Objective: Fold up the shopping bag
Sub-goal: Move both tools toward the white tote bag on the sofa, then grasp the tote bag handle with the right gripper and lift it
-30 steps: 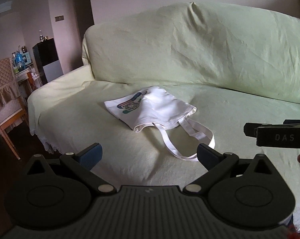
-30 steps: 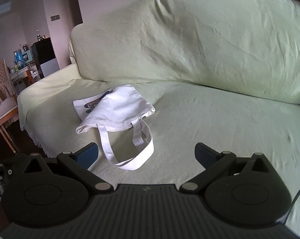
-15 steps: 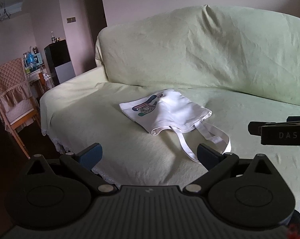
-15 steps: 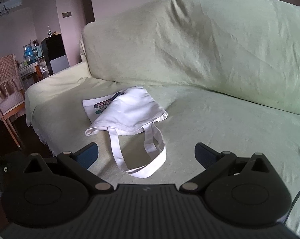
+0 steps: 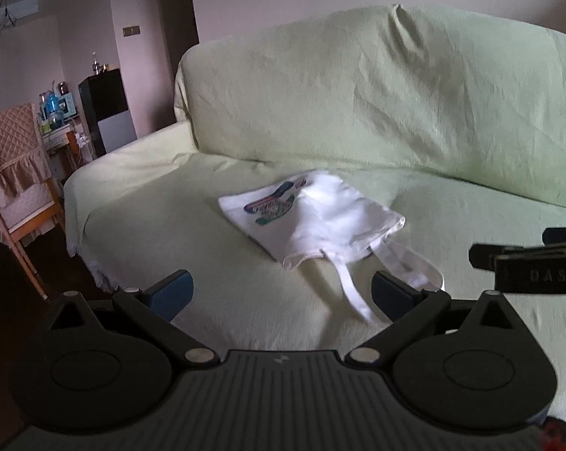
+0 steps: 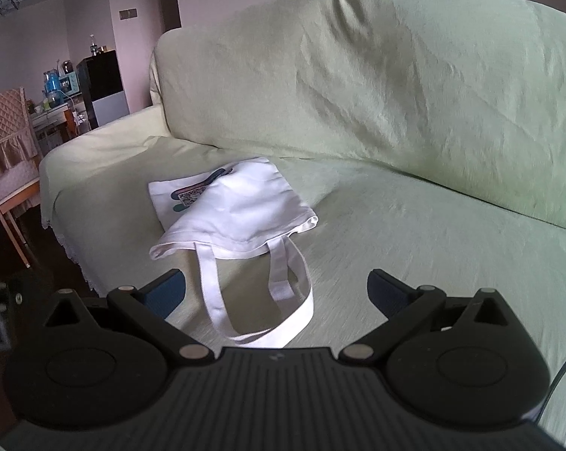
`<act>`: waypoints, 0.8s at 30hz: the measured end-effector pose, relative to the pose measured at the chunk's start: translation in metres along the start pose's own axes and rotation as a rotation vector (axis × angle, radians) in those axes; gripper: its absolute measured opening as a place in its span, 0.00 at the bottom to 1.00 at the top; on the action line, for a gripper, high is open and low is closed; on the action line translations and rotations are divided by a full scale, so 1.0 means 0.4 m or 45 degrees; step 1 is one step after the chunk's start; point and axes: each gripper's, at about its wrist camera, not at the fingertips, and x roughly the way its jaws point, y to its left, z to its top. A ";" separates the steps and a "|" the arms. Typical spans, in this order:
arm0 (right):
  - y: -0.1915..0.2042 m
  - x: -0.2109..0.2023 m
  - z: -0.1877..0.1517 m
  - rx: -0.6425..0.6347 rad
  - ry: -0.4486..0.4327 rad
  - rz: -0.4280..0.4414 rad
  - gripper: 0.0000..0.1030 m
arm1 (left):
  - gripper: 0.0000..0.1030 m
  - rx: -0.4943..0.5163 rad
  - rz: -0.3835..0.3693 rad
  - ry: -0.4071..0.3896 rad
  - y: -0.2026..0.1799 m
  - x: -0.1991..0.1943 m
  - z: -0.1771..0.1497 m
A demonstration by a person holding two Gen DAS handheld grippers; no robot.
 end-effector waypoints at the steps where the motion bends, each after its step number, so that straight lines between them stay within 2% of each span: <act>1: -0.002 0.004 0.003 0.001 0.001 -0.004 0.99 | 0.99 0.000 -0.001 -0.005 0.000 0.008 0.006; 9: -0.023 0.067 0.027 0.007 0.031 -0.050 0.99 | 0.99 0.027 -0.030 -0.014 -0.017 0.088 0.039; 14: -0.041 0.127 0.018 0.021 0.102 -0.026 0.99 | 0.99 0.080 -0.037 -0.001 -0.026 0.147 0.022; 17: -0.052 0.177 0.001 0.023 0.164 -0.012 0.99 | 0.99 0.141 -0.028 0.033 -0.033 0.201 -0.009; 21: -0.060 0.252 -0.028 0.034 0.236 -0.014 0.91 | 0.98 0.262 0.003 0.052 -0.056 0.283 -0.051; 24: -0.066 0.310 -0.048 0.100 0.289 -0.014 0.86 | 0.98 0.369 0.024 0.049 -0.077 0.343 -0.075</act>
